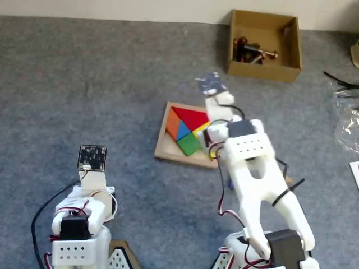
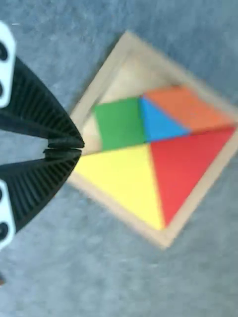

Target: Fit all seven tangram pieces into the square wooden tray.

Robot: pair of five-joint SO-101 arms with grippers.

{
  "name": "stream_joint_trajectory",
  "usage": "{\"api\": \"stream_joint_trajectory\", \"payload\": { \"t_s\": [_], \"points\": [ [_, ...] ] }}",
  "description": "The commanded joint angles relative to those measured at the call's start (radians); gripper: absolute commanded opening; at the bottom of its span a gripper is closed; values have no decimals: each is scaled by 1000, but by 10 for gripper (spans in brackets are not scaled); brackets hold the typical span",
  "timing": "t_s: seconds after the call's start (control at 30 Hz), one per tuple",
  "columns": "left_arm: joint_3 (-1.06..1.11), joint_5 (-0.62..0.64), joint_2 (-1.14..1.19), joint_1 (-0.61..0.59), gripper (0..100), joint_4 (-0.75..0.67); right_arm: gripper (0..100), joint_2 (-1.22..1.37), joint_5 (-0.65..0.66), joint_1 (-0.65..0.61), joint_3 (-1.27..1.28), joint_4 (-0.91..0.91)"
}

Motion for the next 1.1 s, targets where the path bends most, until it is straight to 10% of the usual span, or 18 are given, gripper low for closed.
{"api": "stream_joint_trajectory", "payload": {
  "t_s": [0.0,1.07],
  "points": [
    [22,-6,-5,-13,7,8,7,-51,31,31,-45,79],
    [22,-6,-5,-13,7,8,128,-143,446,219,262,260]
  ]
}}
